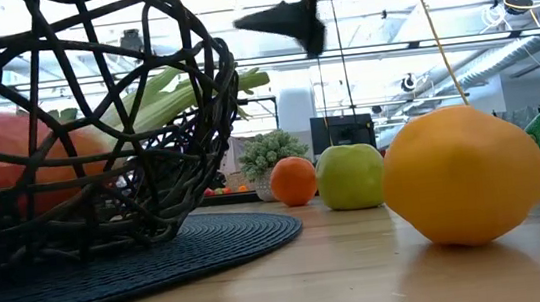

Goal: Build produce basket
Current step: Put the purple eggplant into the black wire basket

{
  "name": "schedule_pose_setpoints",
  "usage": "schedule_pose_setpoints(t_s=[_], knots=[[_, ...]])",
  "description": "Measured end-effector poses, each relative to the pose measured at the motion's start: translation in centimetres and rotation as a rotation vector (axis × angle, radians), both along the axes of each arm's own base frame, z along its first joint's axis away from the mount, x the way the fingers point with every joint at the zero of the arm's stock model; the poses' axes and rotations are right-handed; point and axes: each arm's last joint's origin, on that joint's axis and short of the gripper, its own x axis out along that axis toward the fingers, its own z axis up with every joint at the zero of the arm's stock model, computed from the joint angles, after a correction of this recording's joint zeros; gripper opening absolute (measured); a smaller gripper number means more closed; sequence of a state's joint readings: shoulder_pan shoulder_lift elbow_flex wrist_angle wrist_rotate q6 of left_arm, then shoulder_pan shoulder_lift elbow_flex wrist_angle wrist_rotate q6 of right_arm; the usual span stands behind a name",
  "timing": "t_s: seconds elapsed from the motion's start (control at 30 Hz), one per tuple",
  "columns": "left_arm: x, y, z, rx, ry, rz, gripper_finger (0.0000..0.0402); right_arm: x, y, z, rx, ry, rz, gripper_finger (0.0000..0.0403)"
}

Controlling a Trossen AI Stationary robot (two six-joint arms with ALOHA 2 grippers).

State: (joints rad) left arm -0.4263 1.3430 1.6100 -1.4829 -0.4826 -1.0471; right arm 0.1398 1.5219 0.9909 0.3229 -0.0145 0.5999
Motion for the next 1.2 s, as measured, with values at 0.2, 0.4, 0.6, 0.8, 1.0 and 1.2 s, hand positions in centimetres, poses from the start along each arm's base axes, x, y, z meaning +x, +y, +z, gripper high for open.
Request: schedule_pose_setpoints(t_s=[0.2,0.4,0.6,0.8,1.0,1.2], knots=[[-0.5,1.1,0.2,0.092,0.045,-0.045,0.0024,-3.4,-1.5,2.3,-0.078,0.109,-0.217,0.0324],[-0.5,1.6,0.3,0.118,0.057,-0.071,0.0024,-6.7,-2.4,3.5,-0.023,0.225,-0.355,0.0324],[-0.4,2.2,0.5,0.128,0.048,-0.073,0.0024,-10.1,-2.6,3.0,0.211,0.453,-0.453,0.0324],[-0.1,2.0,0.8,0.097,-0.003,-0.079,0.0024,-12.4,-2.2,2.1,0.422,0.722,-0.424,0.0324],[0.3,1.9,1.0,0.071,-0.047,-0.088,0.0024,-14.7,0.2,1.3,0.575,1.065,-0.268,0.0324],[0.5,2.5,1.0,0.086,-0.054,-0.071,0.0024,-17.3,3.0,1.0,0.606,1.342,-0.250,0.0324]])
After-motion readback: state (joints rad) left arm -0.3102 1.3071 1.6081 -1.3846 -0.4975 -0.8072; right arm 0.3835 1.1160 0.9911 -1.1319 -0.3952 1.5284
